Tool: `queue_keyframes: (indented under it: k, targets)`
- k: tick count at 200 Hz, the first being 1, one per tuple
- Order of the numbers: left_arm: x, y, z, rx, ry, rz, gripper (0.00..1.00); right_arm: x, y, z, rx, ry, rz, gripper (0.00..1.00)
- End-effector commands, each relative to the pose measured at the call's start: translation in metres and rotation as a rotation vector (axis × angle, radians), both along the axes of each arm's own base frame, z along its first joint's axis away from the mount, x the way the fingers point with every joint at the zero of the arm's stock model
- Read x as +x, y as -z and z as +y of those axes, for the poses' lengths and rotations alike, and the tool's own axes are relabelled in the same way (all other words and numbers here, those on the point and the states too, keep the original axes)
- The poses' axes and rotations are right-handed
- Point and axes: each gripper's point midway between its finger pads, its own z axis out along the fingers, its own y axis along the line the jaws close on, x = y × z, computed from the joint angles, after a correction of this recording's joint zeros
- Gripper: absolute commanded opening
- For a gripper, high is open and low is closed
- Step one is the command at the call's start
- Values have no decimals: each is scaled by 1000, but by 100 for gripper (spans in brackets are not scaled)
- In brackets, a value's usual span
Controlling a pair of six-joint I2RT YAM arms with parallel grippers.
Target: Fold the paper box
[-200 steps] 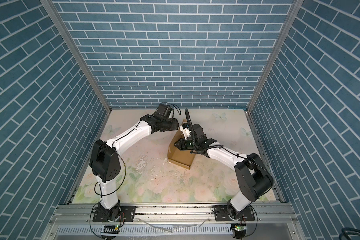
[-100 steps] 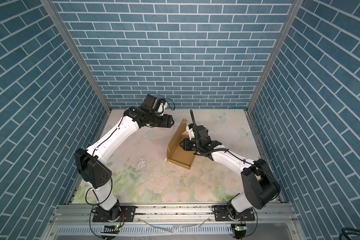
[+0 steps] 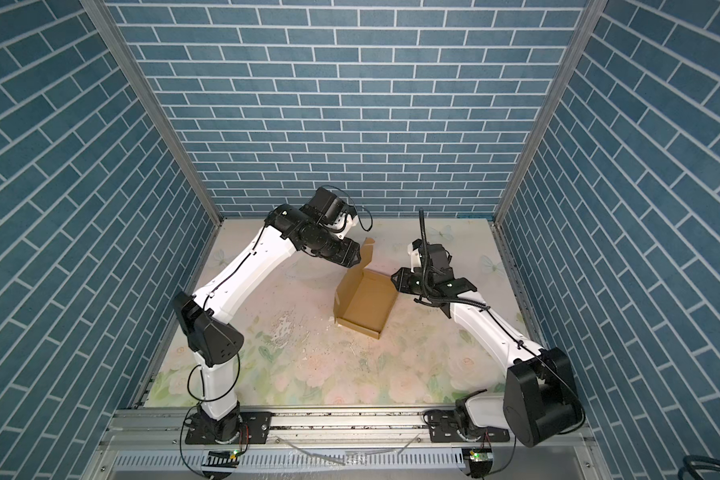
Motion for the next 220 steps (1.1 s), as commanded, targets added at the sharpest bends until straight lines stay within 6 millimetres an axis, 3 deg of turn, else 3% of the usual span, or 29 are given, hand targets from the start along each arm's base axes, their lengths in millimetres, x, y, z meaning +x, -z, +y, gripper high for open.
queue_keyframes:
  k: [1, 36, 91, 116, 166, 220]
  targets:
    - [-10, 23, 7, 171, 47, 33, 67, -10, 13, -11, -44, -19, 15, 29]
    - [-4, 43, 10, 334, 54, 11, 58, -8, 10, -18, -40, -14, 0, 29]
    - [5, 57, 9, 388, 96, -12, 26, 4, 8, -24, -70, -18, -35, 28]
    - [10, 57, 8, 403, 130, -44, 17, 15, 4, -21, -81, -42, -88, 30]
    - [15, 51, 5, 432, 254, -107, 7, 36, 1, -6, -75, -121, -195, 39]
    - [18, 43, -2, 440, 381, -176, 8, 44, -2, 2, -39, -180, -250, 43]
